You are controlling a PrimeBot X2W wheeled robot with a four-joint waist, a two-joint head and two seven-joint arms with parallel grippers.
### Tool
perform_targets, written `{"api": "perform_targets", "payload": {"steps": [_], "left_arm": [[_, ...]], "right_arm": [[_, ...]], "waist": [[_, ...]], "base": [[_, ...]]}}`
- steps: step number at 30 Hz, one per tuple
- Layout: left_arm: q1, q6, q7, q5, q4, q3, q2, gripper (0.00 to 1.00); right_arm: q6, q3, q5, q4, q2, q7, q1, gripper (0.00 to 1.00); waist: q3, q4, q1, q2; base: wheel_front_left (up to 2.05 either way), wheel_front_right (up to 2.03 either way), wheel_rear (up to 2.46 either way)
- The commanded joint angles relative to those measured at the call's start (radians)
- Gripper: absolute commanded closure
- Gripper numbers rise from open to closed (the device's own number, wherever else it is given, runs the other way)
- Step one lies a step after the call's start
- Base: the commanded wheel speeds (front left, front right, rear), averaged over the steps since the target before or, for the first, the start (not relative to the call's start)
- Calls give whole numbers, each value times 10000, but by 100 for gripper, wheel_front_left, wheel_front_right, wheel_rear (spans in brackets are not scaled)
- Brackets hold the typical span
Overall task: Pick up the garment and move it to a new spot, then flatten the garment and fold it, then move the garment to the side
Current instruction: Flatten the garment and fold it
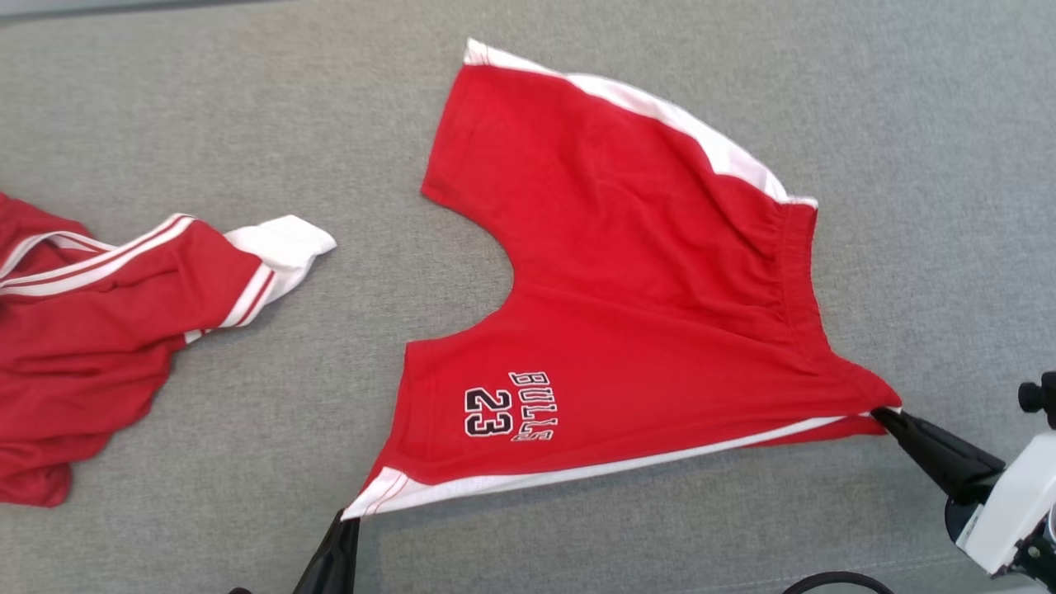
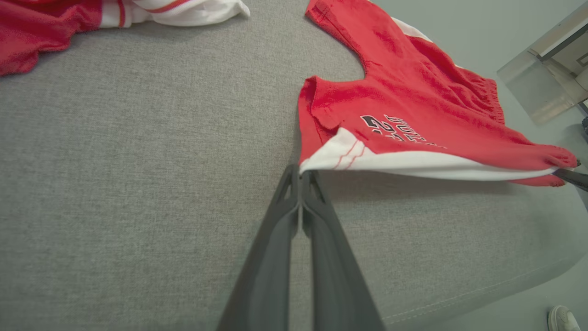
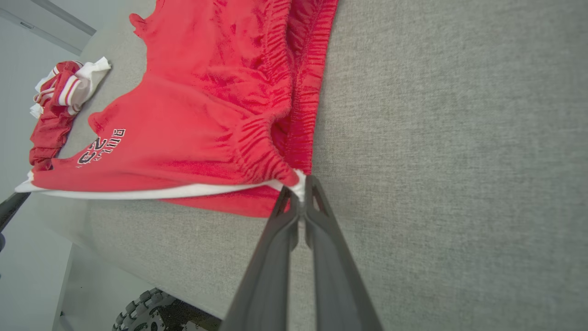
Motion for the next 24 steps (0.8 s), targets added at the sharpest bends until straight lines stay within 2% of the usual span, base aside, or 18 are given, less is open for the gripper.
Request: {"api": "perform_targets", "payload": {"steps": [1,6,11,12,14,17,20,24], "left_arm": [[176,161,-86,-119,-151,180,72,100],[-598,-94,495,228,-843,156,685,100],[-2837,-400,1948,510,-1380,395,1302,100],[-2837,-400,1948,510,-1380,395,1302,100],[-4041,-587,2732,583,-1454,490,1522,100],[-5867,-1056,4070,658,-1257,400,1795,100],[-7720,-1610,5274,597,-730,261,1817,100],[-9874,-2294,6602,551,451,-23,1580,100]], "right_arm": [[-97,-191,123,-103,-206,-124,175,100],[-65,-692,-161,-1031,501,-148,184,100],[-59,-1359,-266,-1542,1695,-154,-722,100],[-59,-1359,-266,-1542,1695,-154,-722,100],[-59,-1575,-178,-1537,2152,-156,-1110,100],[-59,-1822,-110,-1320,2631,-158,-1672,100],[-59,-1985,81,-1027,2948,-159,-2086,100],[-57,-2273,396,-539,3176,-158,-2522,100]], "waist": [[-393,297,2,4],[52,-122,2,4],[961,-666,2,4],[961,-666,2,4],[1310,-838,2,4],[1753,-1053,2,4],[2072,-1196,2,4],[2374,-1398,2,4]], "base": [[0,0,0],[0,0,0],[0,0,0],[0,0,0],[0,0,0],[0,0,0],[0,0,0],[0,0,0]]}}
